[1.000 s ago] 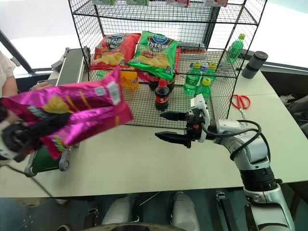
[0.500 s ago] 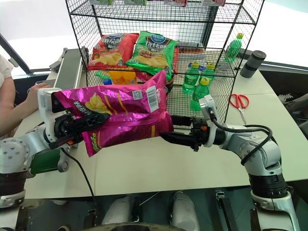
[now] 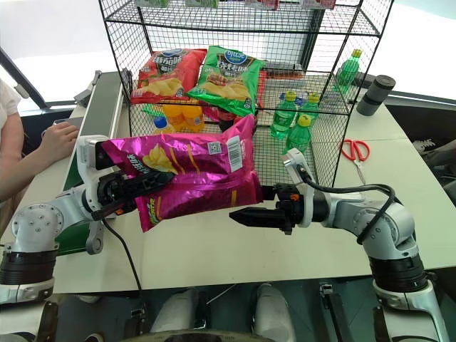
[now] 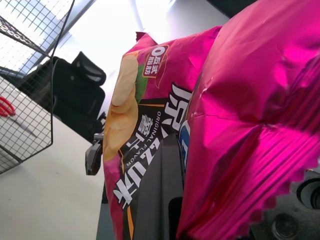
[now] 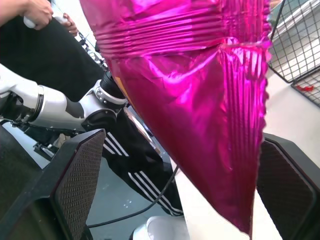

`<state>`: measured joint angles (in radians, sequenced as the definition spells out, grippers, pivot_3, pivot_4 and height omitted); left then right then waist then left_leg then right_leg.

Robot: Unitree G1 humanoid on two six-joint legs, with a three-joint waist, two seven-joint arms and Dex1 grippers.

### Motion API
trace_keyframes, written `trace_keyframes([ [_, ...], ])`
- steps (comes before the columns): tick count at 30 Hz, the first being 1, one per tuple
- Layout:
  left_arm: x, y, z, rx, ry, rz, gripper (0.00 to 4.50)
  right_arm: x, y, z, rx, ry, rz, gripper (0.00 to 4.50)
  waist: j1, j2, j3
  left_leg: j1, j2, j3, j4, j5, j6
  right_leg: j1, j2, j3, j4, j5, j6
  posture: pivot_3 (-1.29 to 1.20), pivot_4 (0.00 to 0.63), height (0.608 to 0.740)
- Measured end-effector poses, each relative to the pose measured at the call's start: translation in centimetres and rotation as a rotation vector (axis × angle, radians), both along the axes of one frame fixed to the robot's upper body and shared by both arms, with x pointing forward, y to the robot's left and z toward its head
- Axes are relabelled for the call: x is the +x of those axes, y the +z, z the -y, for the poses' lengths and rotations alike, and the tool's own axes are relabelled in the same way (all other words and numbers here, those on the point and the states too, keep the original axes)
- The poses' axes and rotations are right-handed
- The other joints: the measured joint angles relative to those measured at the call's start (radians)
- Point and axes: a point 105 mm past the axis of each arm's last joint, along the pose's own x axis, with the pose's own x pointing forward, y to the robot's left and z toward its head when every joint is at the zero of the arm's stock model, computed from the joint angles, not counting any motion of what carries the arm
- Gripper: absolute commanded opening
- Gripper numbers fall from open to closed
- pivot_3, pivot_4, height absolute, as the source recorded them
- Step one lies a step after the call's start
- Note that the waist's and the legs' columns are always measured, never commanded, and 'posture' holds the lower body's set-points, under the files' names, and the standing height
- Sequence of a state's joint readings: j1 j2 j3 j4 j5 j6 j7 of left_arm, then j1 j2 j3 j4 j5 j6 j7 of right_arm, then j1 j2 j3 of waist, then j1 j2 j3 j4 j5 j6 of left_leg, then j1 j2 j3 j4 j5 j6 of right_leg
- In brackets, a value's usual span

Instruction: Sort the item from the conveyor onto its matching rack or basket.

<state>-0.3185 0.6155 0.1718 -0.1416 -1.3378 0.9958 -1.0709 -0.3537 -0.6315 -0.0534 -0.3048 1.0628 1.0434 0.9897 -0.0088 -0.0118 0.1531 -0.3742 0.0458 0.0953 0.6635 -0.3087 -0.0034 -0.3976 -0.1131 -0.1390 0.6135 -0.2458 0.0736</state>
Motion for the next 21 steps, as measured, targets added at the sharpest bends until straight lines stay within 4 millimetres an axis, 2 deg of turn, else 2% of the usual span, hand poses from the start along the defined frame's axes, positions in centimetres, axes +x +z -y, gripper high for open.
trace_keyframes([
  [2,0.0,-0.1,0.1,0.004,0.002,0.004,0.03,0.2,0.3,-0.1,0.010,0.006,-0.004,4.50,0.000,0.000,0.000,0.000,0.000,0.000,0.000,0.000,0.000,0.000,0.000,0.000,0.000,0.000,0.000,0.00,0.150,0.740],
  [5,0.1,-0.3,0.2,0.007,0.007,0.004,0.00,0.4,0.2,0.0,0.010,0.001,-0.021,3.69,0.004,0.000,0.000,-0.001,0.000,0.000,0.000,0.000,0.000,0.000,0.000,0.000,-0.001,0.000,0.000,0.00,0.150,0.740],
  [12,0.3,-0.5,0.5,0.012,0.026,0.026,0.00,0.6,0.3,0.1,0.001,0.011,-0.013,0.17,0.001,0.000,0.000,0.000,0.000,0.000,0.000,0.000,0.000,0.000,0.000,0.000,-0.001,0.000,0.000,0.00,0.150,0.740],
  [13,0.4,-0.6,0.5,0.019,0.032,0.027,0.00,0.6,0.2,0.1,-0.003,0.009,-0.009,0.05,0.001,0.000,0.000,0.000,0.000,0.000,0.000,0.000,0.000,0.000,0.000,0.000,-0.001,0.000,0.000,0.00,0.150,0.740],
  [16,0.8,-1.0,0.3,0.041,0.061,0.018,0.86,0.8,0.1,0.2,-0.013,-0.005,0.009,0.05,0.001,0.000,0.000,-0.001,0.000,0.000,0.000,0.000,0.000,0.000,0.000,0.000,-0.001,0.000,0.000,0.00,0.150,0.740],
  [21,1.3,-1.3,-0.2,0.067,0.093,0.022,3.30,1.4,-0.2,0.7,-0.037,-0.060,0.062,0.05,0.002,0.000,0.000,-0.001,0.000,0.000,0.000,0.000,0.000,0.000,0.000,0.000,-0.001,0.000,0.000,0.00,0.150,0.740],
])
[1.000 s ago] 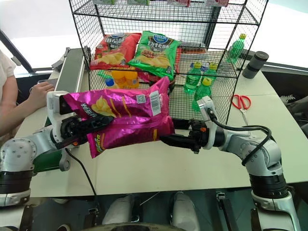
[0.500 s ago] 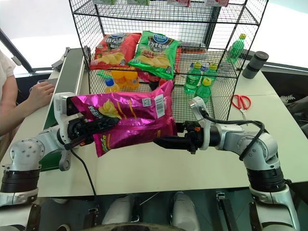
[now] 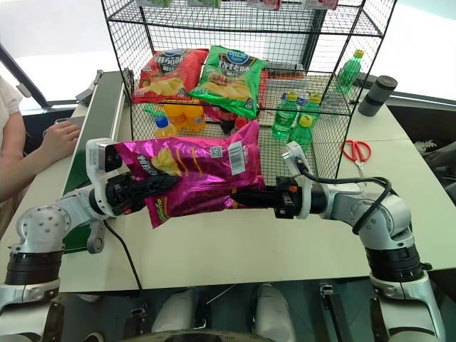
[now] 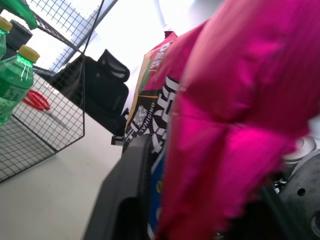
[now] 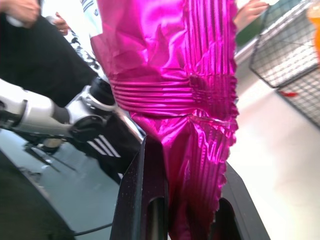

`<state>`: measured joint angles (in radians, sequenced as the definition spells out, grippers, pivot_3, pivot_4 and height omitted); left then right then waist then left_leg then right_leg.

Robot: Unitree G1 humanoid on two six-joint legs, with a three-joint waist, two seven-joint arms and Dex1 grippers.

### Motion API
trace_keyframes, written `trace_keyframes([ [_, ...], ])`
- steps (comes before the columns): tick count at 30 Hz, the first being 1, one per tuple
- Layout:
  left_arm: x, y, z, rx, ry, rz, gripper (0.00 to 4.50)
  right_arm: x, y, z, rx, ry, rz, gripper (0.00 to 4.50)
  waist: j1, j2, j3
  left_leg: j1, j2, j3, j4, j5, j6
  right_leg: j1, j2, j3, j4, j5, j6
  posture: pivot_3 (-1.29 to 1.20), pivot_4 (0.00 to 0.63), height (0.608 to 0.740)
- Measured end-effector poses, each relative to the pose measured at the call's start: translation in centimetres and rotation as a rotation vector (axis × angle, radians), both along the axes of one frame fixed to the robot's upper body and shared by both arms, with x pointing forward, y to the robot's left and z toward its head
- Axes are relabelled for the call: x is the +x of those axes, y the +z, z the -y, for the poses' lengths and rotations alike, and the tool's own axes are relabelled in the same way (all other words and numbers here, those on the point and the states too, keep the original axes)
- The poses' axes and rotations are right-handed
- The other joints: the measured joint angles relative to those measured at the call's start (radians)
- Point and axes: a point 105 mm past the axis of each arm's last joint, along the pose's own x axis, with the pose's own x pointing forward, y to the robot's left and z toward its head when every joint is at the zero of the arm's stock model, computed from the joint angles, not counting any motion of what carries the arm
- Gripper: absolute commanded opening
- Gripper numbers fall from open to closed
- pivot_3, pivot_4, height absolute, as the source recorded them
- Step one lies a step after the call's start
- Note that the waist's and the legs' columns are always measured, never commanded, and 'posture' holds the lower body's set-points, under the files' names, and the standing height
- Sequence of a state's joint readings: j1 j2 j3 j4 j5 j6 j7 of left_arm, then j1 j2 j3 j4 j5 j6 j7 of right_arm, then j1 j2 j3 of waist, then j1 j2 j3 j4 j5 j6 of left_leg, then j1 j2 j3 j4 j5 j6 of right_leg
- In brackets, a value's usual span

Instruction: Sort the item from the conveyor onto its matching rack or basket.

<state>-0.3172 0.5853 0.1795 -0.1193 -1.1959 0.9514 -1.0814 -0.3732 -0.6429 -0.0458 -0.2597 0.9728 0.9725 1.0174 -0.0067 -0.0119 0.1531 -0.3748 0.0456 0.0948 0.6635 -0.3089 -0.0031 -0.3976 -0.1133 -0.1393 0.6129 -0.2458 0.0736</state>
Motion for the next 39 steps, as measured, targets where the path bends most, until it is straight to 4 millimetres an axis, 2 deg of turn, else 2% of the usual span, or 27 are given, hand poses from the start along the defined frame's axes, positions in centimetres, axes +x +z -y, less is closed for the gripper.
trace_keyframes([
  [2,0.0,-0.2,-0.3,0.017,0.012,0.005,4.23,0.1,-0.1,0.6,0.002,-0.039,0.015,0.05,0.000,0.000,0.000,0.000,0.000,0.000,0.000,0.000,0.000,0.000,0.000,0.000,0.000,0.000,0.000,0.00,0.150,0.740],
  [3,0.0,-0.4,-0.5,0.030,0.022,0.006,4.46,0.1,-0.1,1.1,0.001,-0.064,0.023,0.05,0.000,0.000,0.000,0.000,0.000,0.000,0.000,0.000,0.000,0.000,0.000,0.000,0.000,0.000,0.000,0.00,0.150,0.740],
  [7,0.5,-1.6,-1.6,0.078,0.105,0.026,4.50,-0.4,0.1,4.5,-0.067,-0.236,0.097,0.05,0.016,0.000,0.000,0.000,0.000,0.001,0.000,0.000,0.000,0.000,0.000,0.000,-0.001,0.000,0.000,0.00,0.150,0.740],
  [11,1.5,-2.1,-1.8,0.131,0.186,0.107,4.50,-1.2,2.4,7.5,-0.121,-0.404,0.262,0.05,0.024,0.000,0.000,0.000,0.000,0.001,0.000,0.000,0.000,0.000,-0.001,0.000,-0.001,0.000,0.000,0.00,0.150,0.740],
  [14,3.0,-2.1,-1.6,0.143,0.287,0.188,4.50,-1.8,3.9,9.4,-0.170,-0.530,0.408,0.05,0.033,0.000,0.000,0.000,0.000,0.001,0.000,-0.001,0.001,0.000,-0.001,0.000,-0.002,0.000,0.000,0.00,0.150,0.740],
  [17,4.0,-1.6,-0.8,0.136,0.327,0.252,4.50,-2.2,5.9,11.0,-0.190,-0.645,0.549,0.05,0.036,0.000,0.000,0.000,0.000,0.001,0.000,-0.001,0.001,0.000,0.000,0.001,-0.002,0.000,0.000,0.00,0.150,0.740],
  [20,4.6,-0.5,0.9,0.104,0.329,0.342,4.50,-1.8,9.4,13.0,-0.213,-0.810,0.782,0.05,0.039,0.000,0.000,0.000,0.000,0.003,0.000,-0.001,0.001,0.000,0.000,0.001,-0.002,0.000,0.000,0.00,0.150,0.740],
  [22,4.9,0.0,1.7,0.097,0.340,0.395,4.50,-1.7,11.4,13.5,-0.214,-0.872,0.905,0.05,0.039,-0.001,0.000,0.000,0.000,0.003,0.000,-0.001,0.001,0.000,0.000,0.001,-0.002,0.000,0.000,0.00,0.150,0.740],
  [24,5.2,0.4,2.1,0.091,0.358,0.424,4.50,-1.3,12.5,13.9,-0.285,-0.912,1.030,0.05,0.040,-0.001,0.000,0.001,0.000,0.003,0.000,0.000,0.001,0.000,0.000,0.001,-0.002,0.000,0.000,0.00,0.150,0.740],
  [25,5.5,0.7,2.4,0.088,0.369,0.454,4.50,-0.7,12.8,14.2,-0.376,-0.926,1.118,0.05,0.041,-0.001,0.000,0.000,-0.001,0.003,0.000,0.000,0.001,-0.001,0.000,0.001,-0.002,0.000,0.000,0.00,0.150,0.740],
  [30,5.6,0.6,4.2,0.084,0.389,0.501,4.50,1.8,11.5,14.2,-0.631,-0.928,1.332,0.05,0.040,-0.001,0.000,0.000,-0.002,0.004,0.000,0.001,-0.002,0.000,0.000,0.001,-0.001,0.000,0.001,0.00,0.150,0.740],
  [32,5.7,0.4,4.3,0.086,0.404,0.506,4.50,3.0,11.2,14.0,-0.770,-0.905,1.458,0.05,0.038,-0.001,0.000,0.001,-0.003,0.006,0.000,0.004,-0.006,-0.001,0.000,0.002,-0.001,0.000,0.001,0.00,0.150,0.740],
  [35,5.7,0.2,4.3,0.085,0.422,0.494,4.50,3.9,11.3,13.9,-0.878,-0.896,1.593,0.05,0.032,-0.001,0.000,0.001,-0.002,0.006,0.000,0.004,-0.006,-0.001,0.000,0.002,-0.001,0.000,0.001,0.00,0.150,0.740],
  [37,5.4,0.2,4.2,0.088,0.435,0.496,4.50,4.9,11.1,14.4,-0.988,-0.882,1.645,0.05,0.023,-0.002,0.001,0.001,0.000,0.006,0.000,0.004,-0.007,0.000,0.000,0.001,-0.001,0.000,0.001,0.00,0.150,0.740],
  [39,5.3,0.0,4.1,0.094,0.444,0.495,4.50,5.8,11.0,14.4,-1.010,-0.895,1.676,0.05,0.019,-0.003,0.001,0.001,0.000,0.006,0.000,0.004,-0.007,0.000,0.000,0.002,-0.001,0.000,0.001,0.00,0.150,0.740],
])
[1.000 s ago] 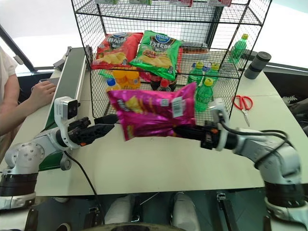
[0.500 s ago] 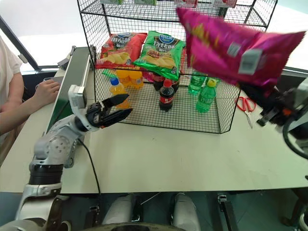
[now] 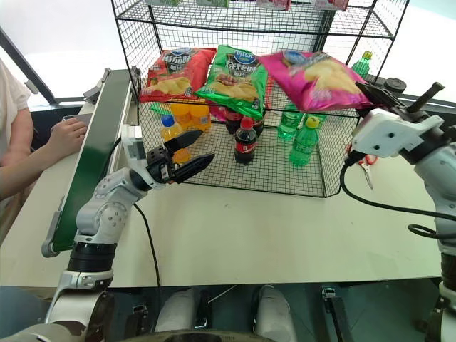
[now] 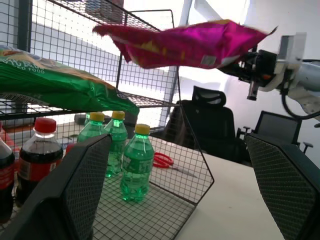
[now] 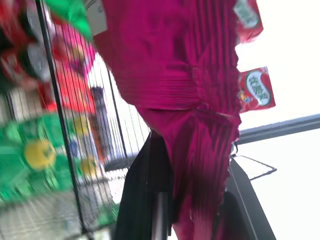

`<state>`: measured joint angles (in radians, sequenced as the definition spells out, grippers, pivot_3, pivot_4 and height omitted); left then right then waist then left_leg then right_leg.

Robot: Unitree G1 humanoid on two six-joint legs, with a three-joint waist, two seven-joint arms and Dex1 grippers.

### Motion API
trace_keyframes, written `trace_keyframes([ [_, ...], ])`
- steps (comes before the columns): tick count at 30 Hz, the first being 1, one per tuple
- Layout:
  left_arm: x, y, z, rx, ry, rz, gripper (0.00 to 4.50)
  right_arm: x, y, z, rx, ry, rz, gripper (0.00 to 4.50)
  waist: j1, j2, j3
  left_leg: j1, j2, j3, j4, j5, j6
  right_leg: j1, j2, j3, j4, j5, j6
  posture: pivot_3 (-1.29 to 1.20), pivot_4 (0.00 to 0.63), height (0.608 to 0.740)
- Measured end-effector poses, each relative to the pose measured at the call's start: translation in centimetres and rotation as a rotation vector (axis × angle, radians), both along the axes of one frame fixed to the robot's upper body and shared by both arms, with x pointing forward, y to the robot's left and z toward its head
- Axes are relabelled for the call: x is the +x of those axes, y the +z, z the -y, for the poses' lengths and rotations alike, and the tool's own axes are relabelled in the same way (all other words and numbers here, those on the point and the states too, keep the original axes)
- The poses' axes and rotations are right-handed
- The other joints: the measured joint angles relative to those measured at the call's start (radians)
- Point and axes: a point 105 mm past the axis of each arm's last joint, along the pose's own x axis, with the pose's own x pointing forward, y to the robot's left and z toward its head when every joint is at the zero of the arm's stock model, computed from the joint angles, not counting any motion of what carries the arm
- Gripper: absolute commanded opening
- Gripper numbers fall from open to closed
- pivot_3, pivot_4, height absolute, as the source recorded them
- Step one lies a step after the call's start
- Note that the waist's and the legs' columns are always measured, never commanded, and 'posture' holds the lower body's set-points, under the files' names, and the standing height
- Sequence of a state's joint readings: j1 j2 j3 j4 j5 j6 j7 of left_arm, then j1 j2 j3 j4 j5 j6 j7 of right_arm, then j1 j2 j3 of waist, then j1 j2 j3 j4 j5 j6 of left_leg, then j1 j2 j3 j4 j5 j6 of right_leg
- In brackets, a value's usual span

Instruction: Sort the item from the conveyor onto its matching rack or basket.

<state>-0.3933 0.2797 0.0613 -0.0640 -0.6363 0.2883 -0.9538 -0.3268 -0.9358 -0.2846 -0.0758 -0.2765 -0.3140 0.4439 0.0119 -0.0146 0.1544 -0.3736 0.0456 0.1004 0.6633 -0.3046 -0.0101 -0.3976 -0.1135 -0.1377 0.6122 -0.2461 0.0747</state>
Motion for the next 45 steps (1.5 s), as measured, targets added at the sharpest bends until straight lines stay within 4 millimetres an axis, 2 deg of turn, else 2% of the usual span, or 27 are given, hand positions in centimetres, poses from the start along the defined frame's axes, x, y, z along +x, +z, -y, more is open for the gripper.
trace_keyframes([
  [5,-0.1,0.3,0.3,0.008,0.015,0.020,4.50,2.6,-1.1,0.4,-0.015,-0.064,0.022,0.05,-0.005,0.000,0.000,0.000,0.000,0.001,0.000,0.001,-0.001,0.000,0.000,0.000,0.000,0.000,0.000,0.00,0.150,0.740],
  [12,-0.5,-0.1,1.2,0.027,0.015,0.022,4.50,6.2,-1.6,1.4,0.047,-0.143,0.015,0.05,-0.008,0.000,0.000,0.000,0.001,0.002,0.000,0.001,-0.002,0.000,0.000,0.000,0.000,0.000,0.000,0.00,0.150,0.740],
  [17,-0.5,-0.2,1.2,0.027,0.031,0.016,4.50,7.6,-2.0,2.2,0.072,-0.174,-0.006,0.05,-0.008,0.000,0.000,0.000,0.001,0.002,0.000,0.001,-0.002,0.000,0.000,0.000,0.000,0.000,0.000,0.00,0.150,0.740],
  [21,-0.5,-0.3,1.1,0.026,0.040,0.012,4.50,8.0,-2.0,2.5,0.075,-0.173,-0.005,0.05,-0.008,0.000,0.000,0.000,0.001,0.002,0.000,0.001,-0.002,0.000,0.000,0.000,0.000,0.000,0.000,0.00,0.150,0.740],
  [23,-0.4,-0.3,1.1,0.028,0.046,0.010,4.50,8.2,-2.1,2.6,0.083,-0.169,-0.012,1.17,-0.007,0.000,0.000,0.000,0.001,0.002,0.000,0.001,-0.002,0.000,0.000,0.000,0.000,0.000,0.000,0.00,0.150,0.740],
  [24,-0.4,-0.3,1.0,0.029,0.047,0.010,4.50,8.2,-2.2,2.6,0.085,-0.171,-0.016,1.44,-0.007,0.000,0.000,0.000,0.001,0.002,0.000,0.001,-0.002,0.000,0.000,0.000,0.000,0.000,0.000,0.00,0.150,0.740],
  [26,-0.4,-0.4,1.0,0.033,0.052,0.009,4.50,8.3,-2.7,3.0,0.090,-0.176,-0.044,2.31,-0.007,0.000,0.000,0.000,0.001,0.002,0.000,0.001,-0.002,0.000,0.000,0.000,0.000,0.000,0.000,0.00,0.150,0.740],
  [28,-0.4,-0.5,1.0,0.038,0.055,0.011,4.50,8.3,-3.0,2.8,0.095,-0.155,-0.076,3.40,-0.008,0.001,0.000,0.000,0.001,0.002,0.000,0.001,-0.002,0.000,0.000,0.000,0.000,0.000,0.000,0.00,0.150,0.740],
  [30,-0.4,-0.5,1.1,0.042,0.057,0.018,4.50,8.3,-3.0,2.5,0.125,-0.121,-0.114,4.26,-0.009,0.001,0.000,0.000,0.001,0.002,0.000,0.001,-0.002,0.000,0.000,0.000,0.000,0.000,0.000,0.00,0.150,0.740],
  [31,-0.5,-0.6,1.1,0.043,0.056,0.018,4.50,8.1,-2.8,2.2,0.138,-0.098,-0.128,4.38,-0.008,0.001,0.000,0.000,0.001,0.002,0.000,0.001,-0.002,0.000,0.000,0.000,0.000,0.000,0.000,0.00,0.150,0.740],
  [34,-0.5,-0.7,1.3,0.050,0.051,0.019,4.50,7.6,-2.2,1.8,0.167,-0.042,-0.185,4.38,-0.008,0.001,0.000,0.000,0.001,0.002,0.000,0.001,-0.002,0.001,0.000,0.000,0.000,0.000,0.000,0.00,0.150,0.740],
  [39,-0.5,-1.0,1.5,0.066,0.048,0.020,4.50,6.7,-2.5,2.4,0.138,-0.030,-0.306,4.38,-0.005,0.001,0.000,0.000,0.001,0.002,0.000,0.001,-0.002,0.001,0.000,0.000,0.000,0.000,0.000,0.00,0.150,0.740],
  [45,-0.7,-1.0,1.7,0.071,0.038,0.033,4.50,5.4,-2.1,1.0,0.329,0.115,-0.442,4.38,-0.007,0.001,0.000,0.001,0.002,0.000,0.000,0.001,-0.002,0.001,0.001,-0.001,0.000,0.001,0.000,0.00,0.150,0.740],
])
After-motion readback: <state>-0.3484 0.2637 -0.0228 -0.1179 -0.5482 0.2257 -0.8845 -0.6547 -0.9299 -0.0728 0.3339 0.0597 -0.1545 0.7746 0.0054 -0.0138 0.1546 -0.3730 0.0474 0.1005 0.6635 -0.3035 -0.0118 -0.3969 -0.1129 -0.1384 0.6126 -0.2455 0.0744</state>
